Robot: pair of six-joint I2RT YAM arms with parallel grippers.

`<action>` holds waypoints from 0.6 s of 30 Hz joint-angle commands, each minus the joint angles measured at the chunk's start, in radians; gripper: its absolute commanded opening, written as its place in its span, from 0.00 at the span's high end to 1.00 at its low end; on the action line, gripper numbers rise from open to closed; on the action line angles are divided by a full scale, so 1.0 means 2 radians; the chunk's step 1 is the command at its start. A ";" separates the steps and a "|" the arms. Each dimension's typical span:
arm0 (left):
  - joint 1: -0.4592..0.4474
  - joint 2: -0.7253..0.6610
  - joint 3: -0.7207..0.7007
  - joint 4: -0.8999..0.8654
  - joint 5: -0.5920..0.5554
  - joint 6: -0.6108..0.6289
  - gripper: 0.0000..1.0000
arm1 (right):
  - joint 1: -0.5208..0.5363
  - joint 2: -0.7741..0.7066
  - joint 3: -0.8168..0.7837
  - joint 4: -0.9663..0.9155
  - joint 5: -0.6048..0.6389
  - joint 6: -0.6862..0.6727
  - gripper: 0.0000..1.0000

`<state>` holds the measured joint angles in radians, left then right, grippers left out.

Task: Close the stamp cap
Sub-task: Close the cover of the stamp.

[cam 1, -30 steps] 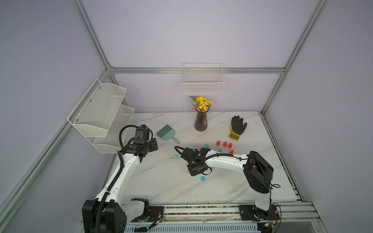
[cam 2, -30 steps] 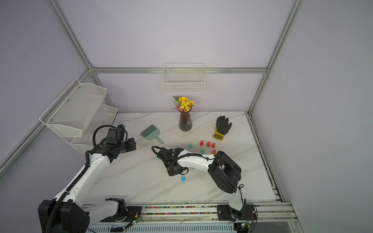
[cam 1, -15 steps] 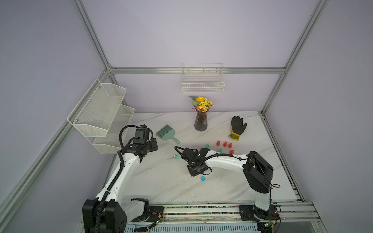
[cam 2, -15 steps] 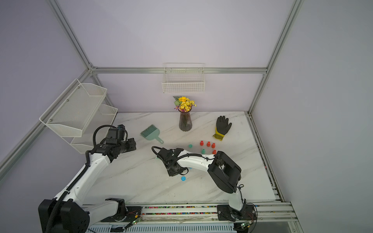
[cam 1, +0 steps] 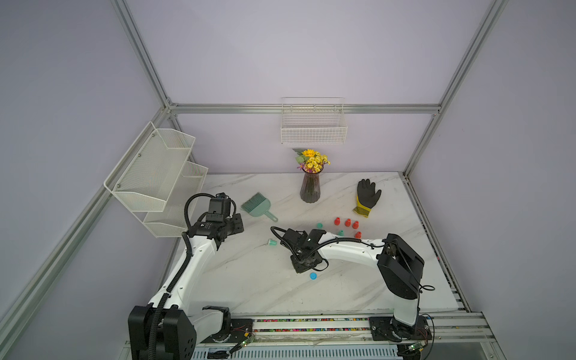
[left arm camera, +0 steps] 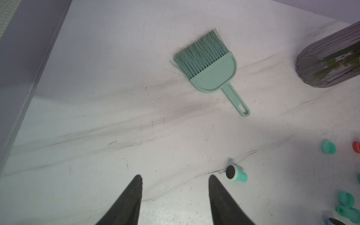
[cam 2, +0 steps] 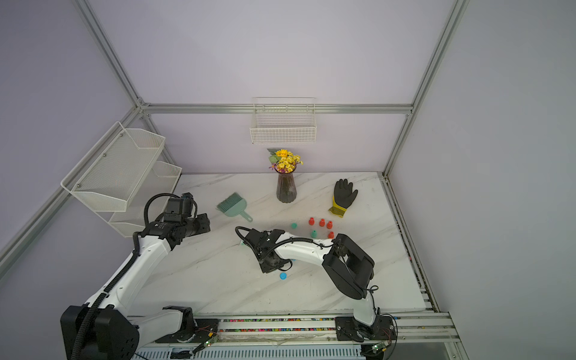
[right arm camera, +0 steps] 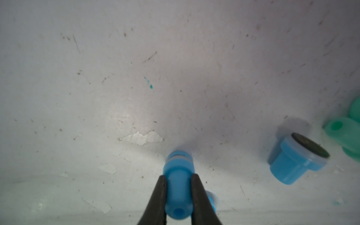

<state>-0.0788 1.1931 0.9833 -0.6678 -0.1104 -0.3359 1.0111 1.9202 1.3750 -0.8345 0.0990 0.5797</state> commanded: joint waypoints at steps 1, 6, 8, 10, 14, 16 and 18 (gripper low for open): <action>0.004 -0.001 0.008 0.011 0.001 0.012 0.45 | 0.002 -0.011 -0.006 -0.009 0.000 0.006 1.00; 0.005 0.000 0.008 0.011 0.002 0.012 0.45 | 0.002 -0.026 -0.004 -0.008 0.003 0.008 1.00; 0.005 0.001 0.008 0.011 0.003 0.012 0.45 | 0.002 -0.028 -0.003 -0.011 0.004 0.009 1.00; 0.005 0.002 0.009 0.010 0.005 0.012 0.45 | 0.002 -0.028 -0.003 -0.012 0.003 0.009 1.00; 0.006 0.002 0.010 0.009 0.005 0.013 0.45 | 0.002 -0.026 -0.008 -0.011 0.001 0.009 1.00; 0.006 0.002 0.010 0.009 0.006 0.013 0.45 | 0.002 -0.020 -0.012 -0.008 -0.002 0.009 1.00; 0.006 0.002 0.010 0.009 0.006 0.013 0.45 | 0.002 -0.014 -0.014 -0.008 -0.005 0.008 1.00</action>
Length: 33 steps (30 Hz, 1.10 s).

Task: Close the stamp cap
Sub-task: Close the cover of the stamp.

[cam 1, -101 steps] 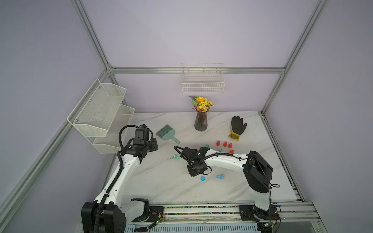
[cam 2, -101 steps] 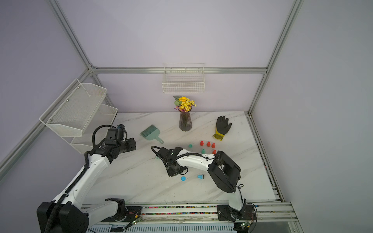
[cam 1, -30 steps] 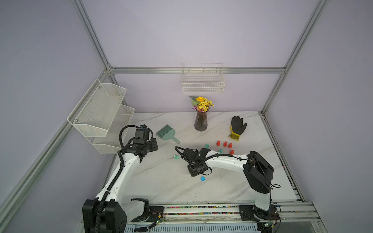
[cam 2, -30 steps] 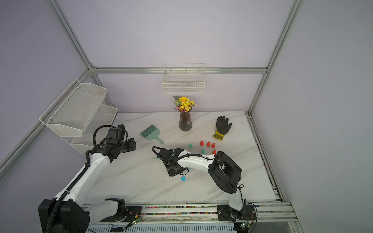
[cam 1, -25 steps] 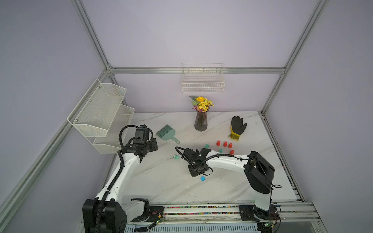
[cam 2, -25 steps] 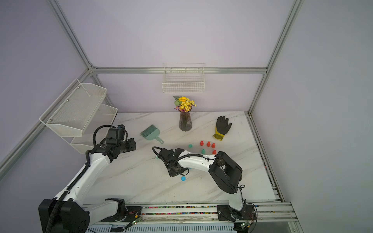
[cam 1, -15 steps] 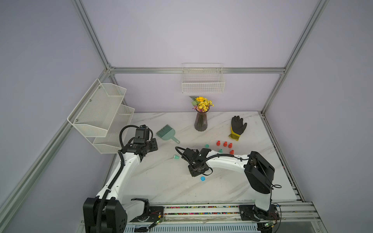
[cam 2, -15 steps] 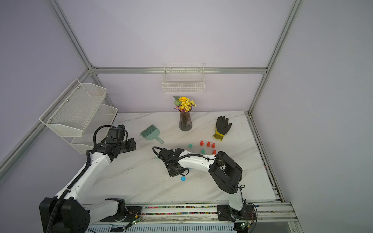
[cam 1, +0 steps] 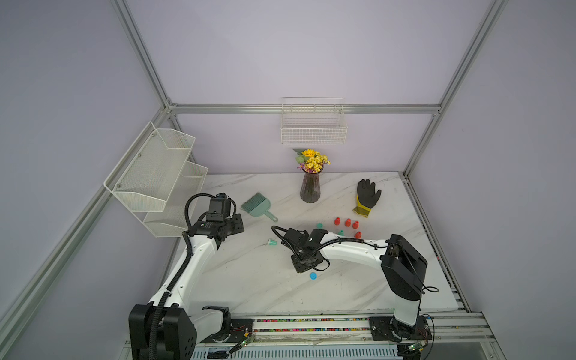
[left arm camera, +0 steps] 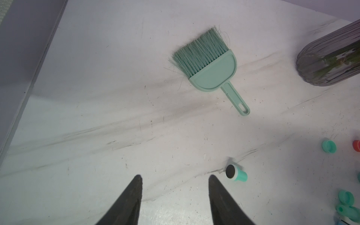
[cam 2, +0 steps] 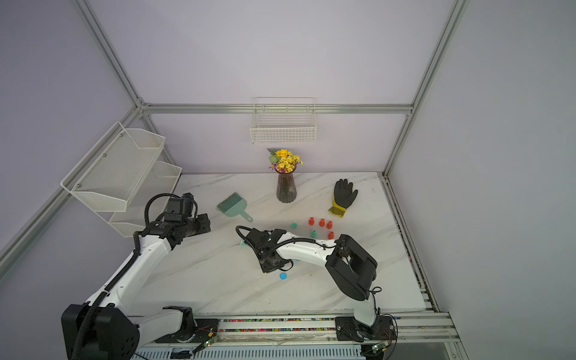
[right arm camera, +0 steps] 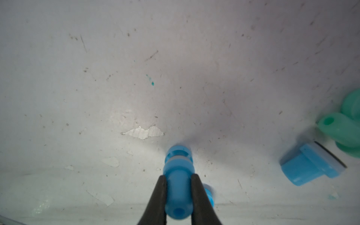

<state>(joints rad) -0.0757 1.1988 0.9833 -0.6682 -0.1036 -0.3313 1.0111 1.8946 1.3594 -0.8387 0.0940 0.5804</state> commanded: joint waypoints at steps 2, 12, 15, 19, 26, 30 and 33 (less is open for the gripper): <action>0.005 0.000 0.011 0.009 0.003 0.010 0.45 | 0.002 0.003 -0.010 -0.002 -0.006 0.006 1.00; 0.006 -0.001 0.011 0.008 0.003 0.011 0.45 | 0.002 0.007 -0.005 0.007 -0.001 0.004 1.00; 0.006 -0.002 0.010 0.008 0.003 0.010 0.45 | 0.002 0.007 0.002 0.005 0.001 0.004 1.00; 0.007 -0.002 0.010 0.008 0.003 0.010 0.45 | 0.002 0.000 0.006 0.004 0.003 0.005 1.00; 0.008 -0.002 0.010 0.008 0.003 0.010 0.45 | 0.002 0.000 0.008 0.004 0.005 0.006 1.00; 0.008 -0.001 0.011 0.009 0.003 0.010 0.45 | 0.002 0.003 0.013 0.004 0.004 0.004 1.00; 0.009 -0.001 0.010 0.008 0.003 0.010 0.45 | 0.002 0.004 0.017 0.004 0.004 0.002 1.00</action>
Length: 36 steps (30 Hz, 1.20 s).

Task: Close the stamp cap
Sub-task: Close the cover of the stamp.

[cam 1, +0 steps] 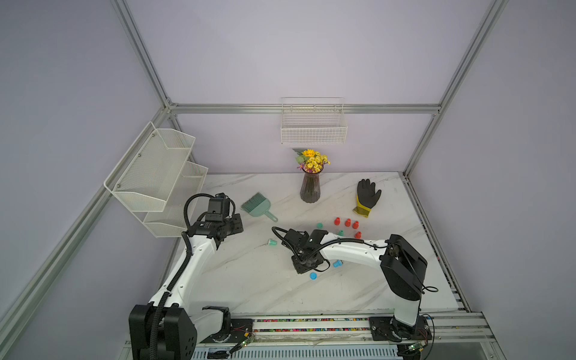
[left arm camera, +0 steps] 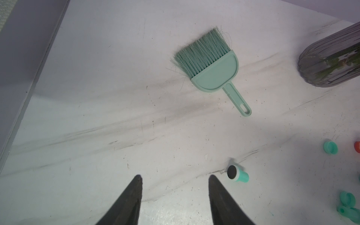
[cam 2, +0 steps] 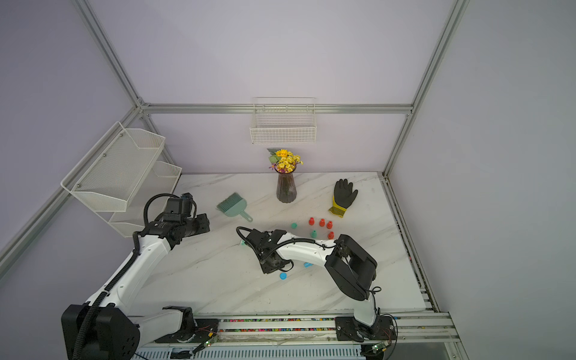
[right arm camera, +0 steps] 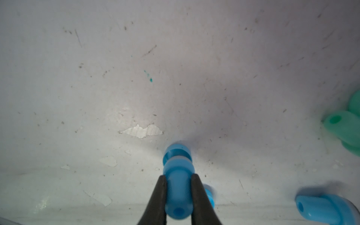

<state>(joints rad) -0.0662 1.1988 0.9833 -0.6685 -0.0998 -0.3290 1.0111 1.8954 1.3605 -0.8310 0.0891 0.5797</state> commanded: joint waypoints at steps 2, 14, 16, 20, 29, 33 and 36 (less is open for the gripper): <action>0.004 -0.002 0.011 0.008 0.001 0.009 0.45 | 0.002 0.005 0.017 -0.001 0.006 0.003 1.00; 0.005 0.000 0.011 0.008 0.002 0.010 0.45 | 0.002 0.011 0.002 -0.003 0.003 0.005 1.00; 0.005 0.000 0.010 0.008 0.002 0.010 0.45 | 0.002 0.013 0.001 -0.003 0.004 0.004 1.00; 0.005 0.001 0.010 0.007 0.002 0.010 0.45 | 0.002 0.020 0.000 -0.001 0.002 0.002 1.00; 0.005 0.000 0.011 0.008 0.002 0.010 0.45 | 0.002 0.021 -0.006 0.000 0.001 0.001 1.00; 0.006 0.000 0.011 0.008 0.002 0.010 0.45 | 0.002 0.028 -0.010 0.002 0.000 0.001 1.00; 0.006 -0.001 0.010 0.008 0.002 0.010 0.45 | 0.002 0.039 -0.019 0.004 -0.008 0.000 1.00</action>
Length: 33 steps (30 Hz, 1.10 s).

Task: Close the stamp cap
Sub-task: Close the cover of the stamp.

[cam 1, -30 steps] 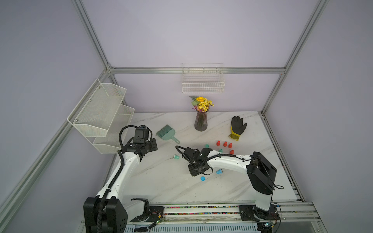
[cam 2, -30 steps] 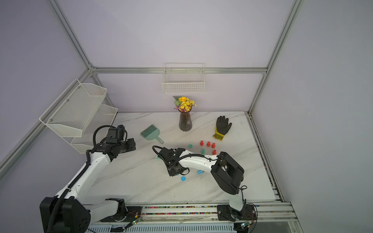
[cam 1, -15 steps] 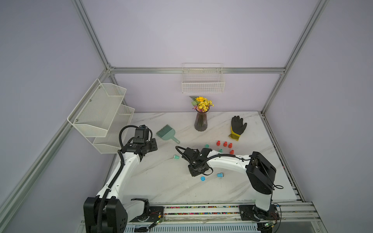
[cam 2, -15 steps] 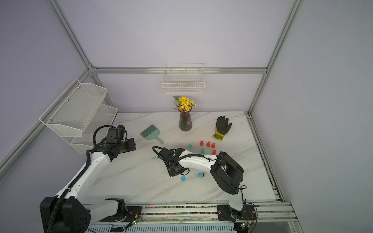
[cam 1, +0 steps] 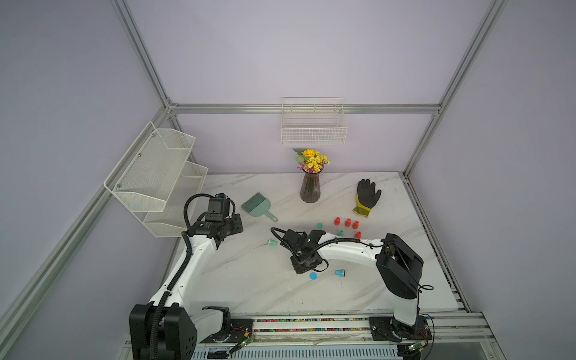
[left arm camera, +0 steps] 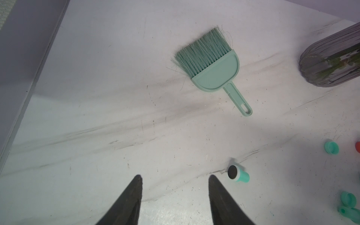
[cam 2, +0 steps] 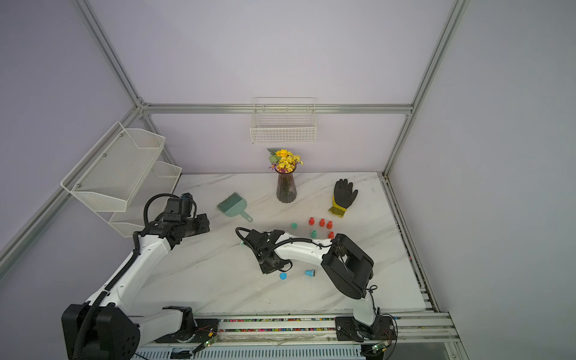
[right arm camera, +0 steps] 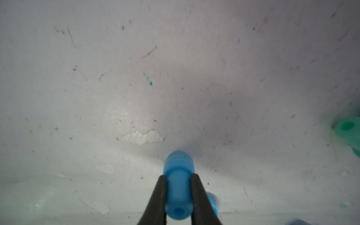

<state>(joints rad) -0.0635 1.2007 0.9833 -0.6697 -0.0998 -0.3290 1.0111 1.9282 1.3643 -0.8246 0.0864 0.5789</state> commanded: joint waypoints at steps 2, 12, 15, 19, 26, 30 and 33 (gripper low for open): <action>0.005 -0.001 0.011 0.008 0.003 0.010 0.45 | 0.002 0.037 -0.024 -0.003 -0.019 0.001 1.00; 0.005 -0.001 0.012 0.006 0.004 0.010 0.45 | 0.002 0.104 -0.066 -0.028 -0.097 -0.009 1.00; 0.006 -0.002 0.012 0.004 0.004 0.010 0.45 | 0.003 0.123 -0.075 -0.029 -0.116 -0.009 1.00; 0.006 -0.004 0.011 0.003 0.003 0.010 0.45 | 0.007 0.143 -0.100 -0.001 -0.135 0.000 1.00; 0.006 -0.002 0.010 0.004 0.004 0.010 0.45 | 0.017 0.175 -0.111 0.025 -0.132 0.019 1.00; 0.006 0.001 0.012 0.004 0.002 0.011 0.45 | 0.020 0.188 -0.099 0.015 -0.125 0.016 1.00; 0.008 0.001 0.013 0.003 0.000 0.010 0.44 | 0.021 0.182 -0.083 -0.003 -0.105 0.007 1.00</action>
<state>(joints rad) -0.0589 1.2018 0.9833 -0.6743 -0.0959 -0.3290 1.0252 1.9903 1.3476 -0.6521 -0.0700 0.5823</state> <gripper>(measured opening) 0.554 0.207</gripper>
